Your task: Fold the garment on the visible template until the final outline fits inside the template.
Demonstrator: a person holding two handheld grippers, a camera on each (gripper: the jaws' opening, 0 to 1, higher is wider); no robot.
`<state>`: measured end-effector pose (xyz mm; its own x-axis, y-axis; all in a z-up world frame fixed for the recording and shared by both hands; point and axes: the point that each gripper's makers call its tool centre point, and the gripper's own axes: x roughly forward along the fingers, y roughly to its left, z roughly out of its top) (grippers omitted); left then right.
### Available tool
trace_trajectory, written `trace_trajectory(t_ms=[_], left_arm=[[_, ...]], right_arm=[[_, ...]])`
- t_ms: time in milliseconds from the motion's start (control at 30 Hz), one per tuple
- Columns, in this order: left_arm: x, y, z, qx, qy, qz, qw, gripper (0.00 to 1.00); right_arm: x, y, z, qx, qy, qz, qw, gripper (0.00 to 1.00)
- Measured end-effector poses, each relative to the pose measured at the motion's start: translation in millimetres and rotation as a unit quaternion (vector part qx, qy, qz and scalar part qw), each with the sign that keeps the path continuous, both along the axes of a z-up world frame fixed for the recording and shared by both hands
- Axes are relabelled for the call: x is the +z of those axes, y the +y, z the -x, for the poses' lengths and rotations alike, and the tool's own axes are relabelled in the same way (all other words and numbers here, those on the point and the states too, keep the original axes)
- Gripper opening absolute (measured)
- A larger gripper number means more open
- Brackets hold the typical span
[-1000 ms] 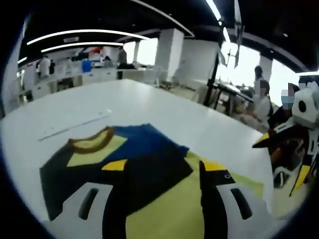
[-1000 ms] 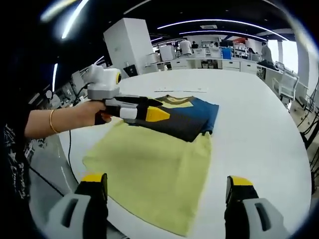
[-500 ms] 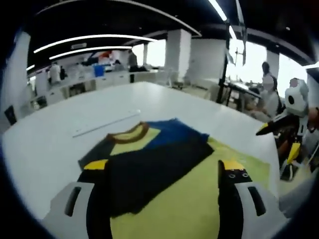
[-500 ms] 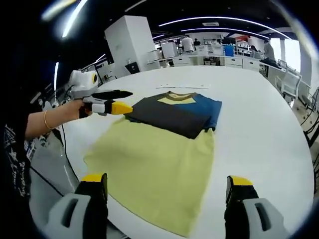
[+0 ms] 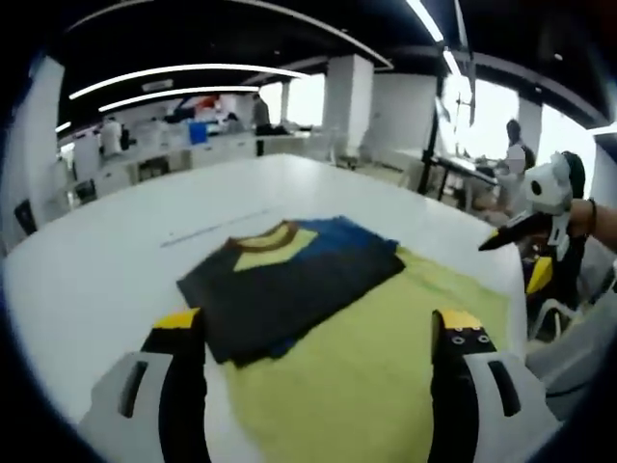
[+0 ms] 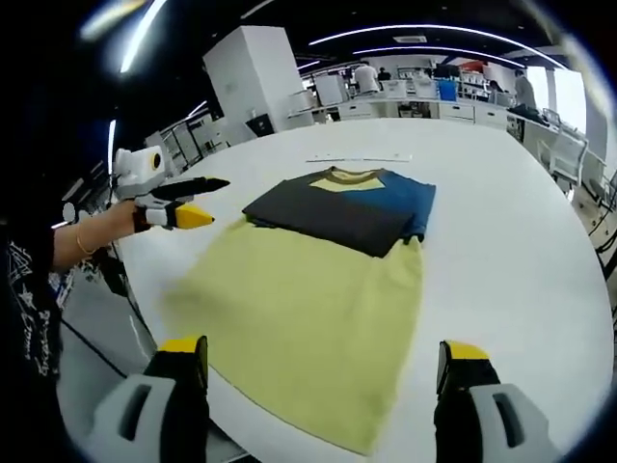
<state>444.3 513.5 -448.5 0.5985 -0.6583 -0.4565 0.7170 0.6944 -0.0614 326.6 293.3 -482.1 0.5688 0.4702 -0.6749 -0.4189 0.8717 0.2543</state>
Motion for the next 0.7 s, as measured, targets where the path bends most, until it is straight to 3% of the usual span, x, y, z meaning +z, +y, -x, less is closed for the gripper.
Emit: trace_trajectory(t_ms=[267, 700], left_arm=[[-0.3, 13.0, 30.8, -0.004, 0.006, -0.007, 0.9999, 0.94], [-14.3, 63.5, 73.0, 0.044, 0.042, -0.017, 0.998, 0.89]], right_arm=[[-3.8, 1.5, 8.7, -0.004, 0.006, -0.001, 1.0, 0.99], [-15.2, 0.4, 27.0, -0.008, 0.02, 0.003, 0.9998, 0.99]])
